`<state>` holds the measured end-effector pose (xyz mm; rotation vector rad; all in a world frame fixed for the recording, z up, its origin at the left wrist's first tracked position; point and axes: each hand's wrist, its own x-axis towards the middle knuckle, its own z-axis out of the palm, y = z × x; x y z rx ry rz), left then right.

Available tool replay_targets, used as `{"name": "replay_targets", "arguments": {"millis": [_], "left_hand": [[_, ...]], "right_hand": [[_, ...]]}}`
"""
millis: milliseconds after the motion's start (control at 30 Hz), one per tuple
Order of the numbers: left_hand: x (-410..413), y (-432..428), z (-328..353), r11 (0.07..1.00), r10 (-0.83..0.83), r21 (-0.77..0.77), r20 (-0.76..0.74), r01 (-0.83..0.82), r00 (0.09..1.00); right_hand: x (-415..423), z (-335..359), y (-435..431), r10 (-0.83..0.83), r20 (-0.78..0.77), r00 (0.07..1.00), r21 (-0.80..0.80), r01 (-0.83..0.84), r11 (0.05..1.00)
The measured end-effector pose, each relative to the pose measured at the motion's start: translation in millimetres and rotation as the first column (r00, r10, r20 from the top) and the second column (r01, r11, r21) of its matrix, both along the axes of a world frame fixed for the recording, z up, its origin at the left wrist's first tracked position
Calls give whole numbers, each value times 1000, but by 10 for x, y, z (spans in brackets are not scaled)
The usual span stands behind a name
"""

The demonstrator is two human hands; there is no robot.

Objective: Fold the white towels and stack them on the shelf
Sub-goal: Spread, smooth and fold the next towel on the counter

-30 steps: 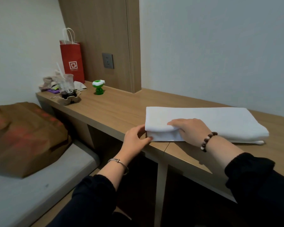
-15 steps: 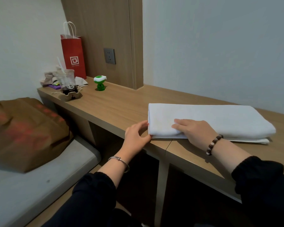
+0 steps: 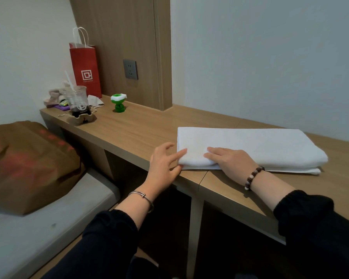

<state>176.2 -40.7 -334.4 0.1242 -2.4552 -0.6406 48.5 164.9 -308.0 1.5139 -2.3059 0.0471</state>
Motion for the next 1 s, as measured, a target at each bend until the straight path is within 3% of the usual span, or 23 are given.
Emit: {"name": "replay_targets", "arguments": {"millis": [67, 133, 200, 467, 600, 667, 733, 833, 1000], "left_hand": [[-37, -4, 47, 934, -83, -351, -40, 64, 996], [-69, 17, 95, 856, -157, -488, 72, 172, 985], [-76, 9, 104, 869, -161, -450, 137, 206, 977], [-32, -2, 226, 938, -30, -336, 153, 81, 988], [-266, 165, 440, 856, 167, -508, 93, -98, 982], [-461, 284, 531, 867, 201, -483, 104, -127, 974], [-651, 381, 540, 930, 113, -368, 245, -15, 963], [-794, 462, 419, 945, 31, -298, 498, 137, 866], [-842, 401, 308, 933, 62, -328, 550, 147, 833]], "right_hand": [[-29, -13, 2, -24, 36, 999, 28, 23, 999], [-45, -23, 13, -38, 55, 998, 31, 36, 999], [-53, -21, 51, -50, 72, 996, 42, 47, 998], [-254, -45, 648, -242, 55, 969, 1, 242, 970], [-130, -77, 540, -192, 90, 977, 8, 192, 981], [-46, -73, 424, -160, 90, 983, 12, 160, 987], [25, -69, 337, -130, 87, 988, 10, 129, 992], [62, -73, 296, -110, 77, 991, 21, 109, 994], [21, -38, 435, -179, 113, 977, 30, 177, 984]]}}
